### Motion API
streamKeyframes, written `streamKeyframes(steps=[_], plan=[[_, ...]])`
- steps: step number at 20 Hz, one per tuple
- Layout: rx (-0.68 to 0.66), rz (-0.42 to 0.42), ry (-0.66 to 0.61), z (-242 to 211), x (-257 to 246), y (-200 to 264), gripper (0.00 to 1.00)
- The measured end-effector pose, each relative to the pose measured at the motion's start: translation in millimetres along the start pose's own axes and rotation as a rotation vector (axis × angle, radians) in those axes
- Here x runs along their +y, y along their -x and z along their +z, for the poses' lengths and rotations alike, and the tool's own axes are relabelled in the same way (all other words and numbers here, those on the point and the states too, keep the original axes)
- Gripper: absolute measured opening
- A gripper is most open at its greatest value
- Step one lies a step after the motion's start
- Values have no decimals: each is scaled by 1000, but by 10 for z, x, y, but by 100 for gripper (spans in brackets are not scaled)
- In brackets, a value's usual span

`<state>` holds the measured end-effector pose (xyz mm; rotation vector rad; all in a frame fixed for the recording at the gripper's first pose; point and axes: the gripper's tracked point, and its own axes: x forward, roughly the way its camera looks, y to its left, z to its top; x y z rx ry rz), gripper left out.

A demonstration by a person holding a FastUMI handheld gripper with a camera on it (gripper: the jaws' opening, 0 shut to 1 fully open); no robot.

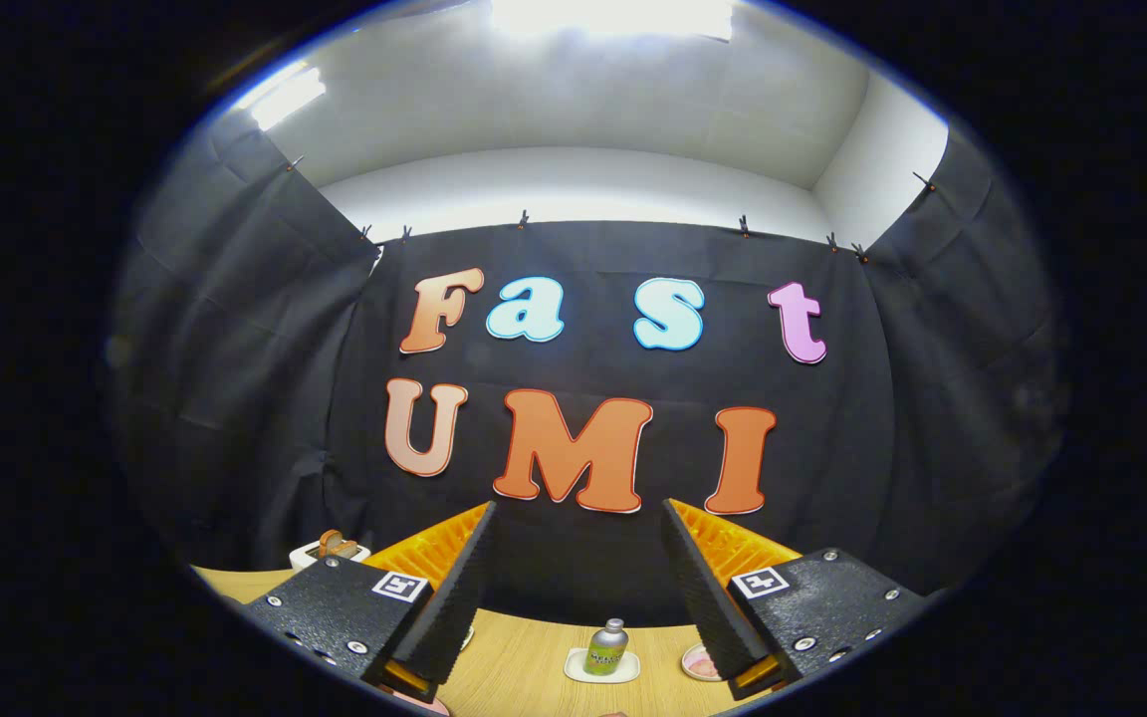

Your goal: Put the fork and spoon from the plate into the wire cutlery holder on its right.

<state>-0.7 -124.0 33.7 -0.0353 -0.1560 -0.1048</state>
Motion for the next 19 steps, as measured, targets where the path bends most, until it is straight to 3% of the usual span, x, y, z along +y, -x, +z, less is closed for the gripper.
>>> streamKeyframes(steps=[19], plan=[[-9,20,-4,8,57,37,95]])
